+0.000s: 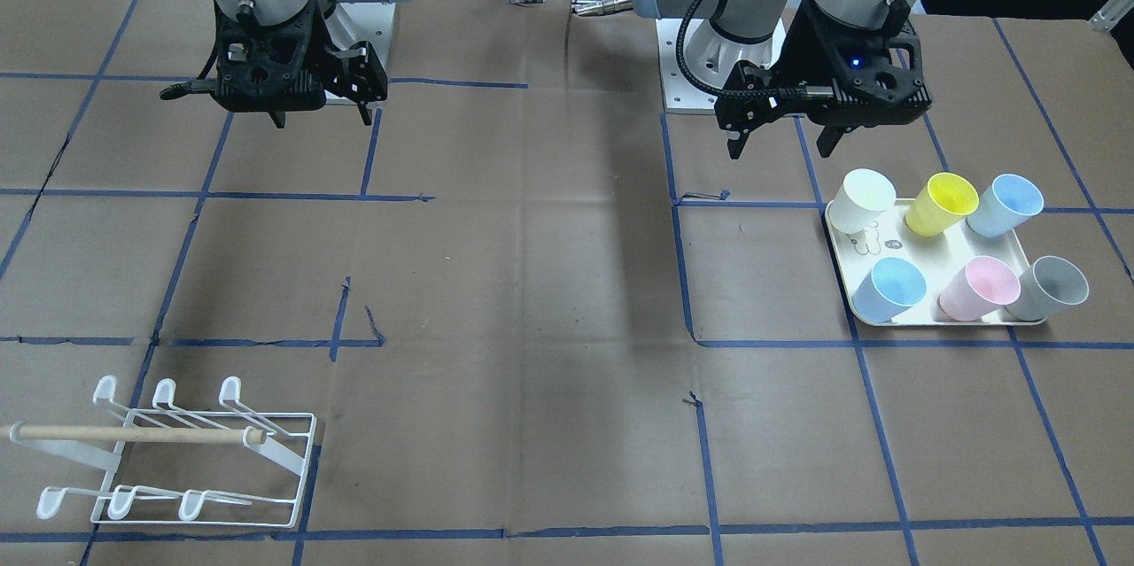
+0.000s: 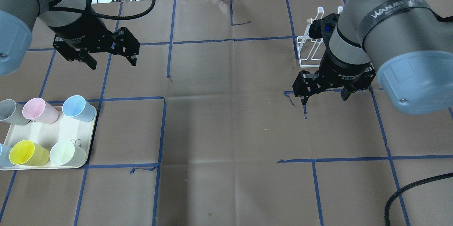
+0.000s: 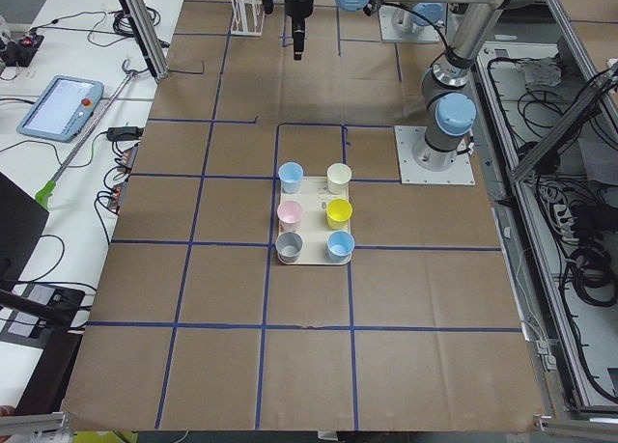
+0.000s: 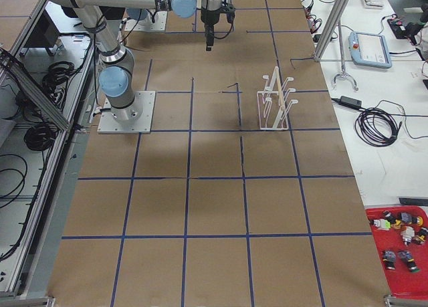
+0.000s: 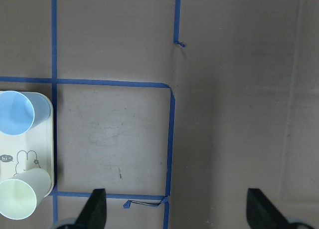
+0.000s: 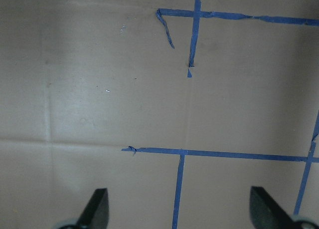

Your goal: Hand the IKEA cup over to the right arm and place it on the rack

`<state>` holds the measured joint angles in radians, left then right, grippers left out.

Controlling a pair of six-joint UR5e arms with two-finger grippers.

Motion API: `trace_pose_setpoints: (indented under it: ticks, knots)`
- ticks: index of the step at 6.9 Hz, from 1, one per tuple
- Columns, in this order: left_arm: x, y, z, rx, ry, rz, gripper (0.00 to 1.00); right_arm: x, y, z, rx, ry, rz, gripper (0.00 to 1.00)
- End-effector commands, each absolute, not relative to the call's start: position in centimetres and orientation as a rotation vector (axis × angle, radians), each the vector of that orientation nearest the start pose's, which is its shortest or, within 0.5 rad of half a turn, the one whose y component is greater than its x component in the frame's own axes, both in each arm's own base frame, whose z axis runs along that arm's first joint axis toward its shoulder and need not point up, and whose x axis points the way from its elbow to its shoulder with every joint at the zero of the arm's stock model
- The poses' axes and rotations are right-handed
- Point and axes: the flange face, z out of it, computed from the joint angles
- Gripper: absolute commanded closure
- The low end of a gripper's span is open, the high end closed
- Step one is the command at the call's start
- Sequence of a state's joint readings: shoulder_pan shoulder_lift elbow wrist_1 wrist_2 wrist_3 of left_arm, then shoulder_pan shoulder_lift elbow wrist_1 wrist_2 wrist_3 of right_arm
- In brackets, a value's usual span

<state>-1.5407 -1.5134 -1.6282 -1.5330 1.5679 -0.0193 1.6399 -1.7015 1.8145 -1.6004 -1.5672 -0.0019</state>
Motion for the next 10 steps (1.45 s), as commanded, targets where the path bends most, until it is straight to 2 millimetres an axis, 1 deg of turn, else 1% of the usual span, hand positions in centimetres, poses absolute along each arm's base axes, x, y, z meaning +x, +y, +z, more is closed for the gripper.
trace_pose_setpoints:
  ticks: [1, 5, 7, 8, 9, 10]
  knots:
    - [-11.9, -47.5, 49.2, -0.077, 3.143, -0.06, 0.0, 16.3, -41.5, 43.3, -0.108, 3.135, 0.125, 0.0]
    - [-12.0, -47.4, 48.8, -0.075, 3.142, -0.046, 0.0, 16.3, -41.5, 43.6, -0.108, 3.137, 0.116, 0.0]
    - [-11.8, -47.4, 48.8, -0.077, 3.142, -0.046, 0.0, 16.2, -41.4, 44.3, -0.114, 3.145, 0.089, 0.0]
    - [-11.4, -47.4, 48.8, -0.077, 3.138, -0.043, 0.0, 16.2, -41.5, 44.7, -0.118, 3.146, 0.079, 0.0]
    - [-11.0, -47.5, 48.9, -0.001, 3.14, -0.046, 0.0, 16.2, -41.5, 45.1, -0.121, 3.146, 0.065, 0.0]
    - [-9.8, -47.7, 48.8, -0.021, 3.139, -0.043, 0.0, 16.2, -41.6, 45.2, -0.116, 3.146, 0.062, 0.0]
